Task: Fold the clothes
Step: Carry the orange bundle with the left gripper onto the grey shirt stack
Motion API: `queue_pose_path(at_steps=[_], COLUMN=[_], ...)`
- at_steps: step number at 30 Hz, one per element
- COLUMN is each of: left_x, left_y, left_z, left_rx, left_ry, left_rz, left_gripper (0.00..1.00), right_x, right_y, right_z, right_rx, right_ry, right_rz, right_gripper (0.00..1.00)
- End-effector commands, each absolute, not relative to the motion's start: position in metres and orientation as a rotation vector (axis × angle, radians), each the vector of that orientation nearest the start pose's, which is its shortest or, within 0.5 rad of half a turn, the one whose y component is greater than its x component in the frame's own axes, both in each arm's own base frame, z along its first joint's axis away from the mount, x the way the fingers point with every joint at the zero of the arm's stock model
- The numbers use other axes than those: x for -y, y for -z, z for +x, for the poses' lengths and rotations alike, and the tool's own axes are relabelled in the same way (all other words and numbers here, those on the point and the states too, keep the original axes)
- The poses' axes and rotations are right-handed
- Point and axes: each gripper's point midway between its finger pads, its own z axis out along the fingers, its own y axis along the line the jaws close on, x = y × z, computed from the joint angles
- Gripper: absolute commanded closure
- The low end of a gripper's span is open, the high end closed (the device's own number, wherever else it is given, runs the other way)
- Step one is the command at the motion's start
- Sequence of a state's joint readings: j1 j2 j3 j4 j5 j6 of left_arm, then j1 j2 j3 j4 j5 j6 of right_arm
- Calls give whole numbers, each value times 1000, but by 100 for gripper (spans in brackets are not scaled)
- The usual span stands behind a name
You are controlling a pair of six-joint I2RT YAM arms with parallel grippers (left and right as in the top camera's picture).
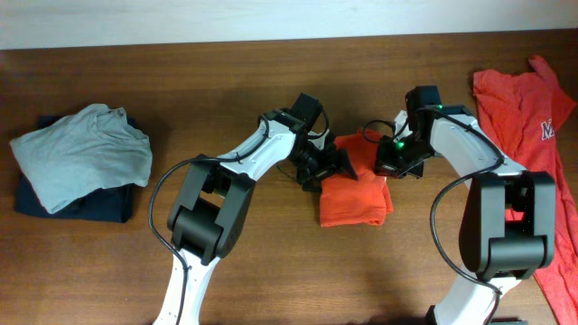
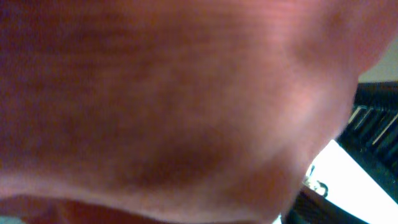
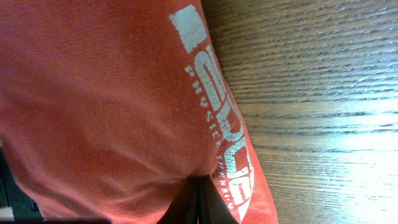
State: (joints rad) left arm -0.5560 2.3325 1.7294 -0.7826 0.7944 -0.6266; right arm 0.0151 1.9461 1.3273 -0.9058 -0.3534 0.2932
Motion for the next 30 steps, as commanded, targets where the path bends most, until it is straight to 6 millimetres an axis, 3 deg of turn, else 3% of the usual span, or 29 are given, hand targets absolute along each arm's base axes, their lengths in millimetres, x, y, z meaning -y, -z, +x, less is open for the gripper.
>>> queue_pose_path(at_steps=[1,2,4,7,11,14,18,19,22,23,28,30], left_x=[355,355,352,341,306,271,228,208,154,118,-22,-68], left_y=[-9,-9,-9,-13,-32,-79,-147,-168,-203,-216,-233,-234], left_z=[337,337,340,348,371,395,421,429,445,453,471,470], left_rx=[-3187,-3167,-3128,-3079,-3023,-2903,-2735,-2684,-2595,-2554,-2420,-2378], left_ry=[1245,1249,1254,1214,927,728,661,653,625,597,535,498], left_rz=[44,103,209,306,352,350,254,198,55,-39,-309,-392], left_gripper=[44,60,80,97,99,99,100,100,100,100,100,100], right_x=[-61,-60,-58,-50,-38,-29,-27,-27,-27,-27,-27,-27], right_y=[-20,-20,-21,-34,-63,-95,-128,-139,-149,-151,-151,-150], right_z=[351,350,348,345,345,347,348,347,346,344,341,340], right_rx=[-3124,-3130,-3136,-3128,-3069,-2982,-2884,-2853,-2823,-2821,-2835,-2836], right_ry=[-460,-459,-459,-460,-463,-461,-457,-456,-455,-455,-457,-457], right_rz=[470,474,462,416,416,423,397,386,375,375,380,380], right_gripper=[95,95,95,95,95,94,93,92,91,91,91,91])
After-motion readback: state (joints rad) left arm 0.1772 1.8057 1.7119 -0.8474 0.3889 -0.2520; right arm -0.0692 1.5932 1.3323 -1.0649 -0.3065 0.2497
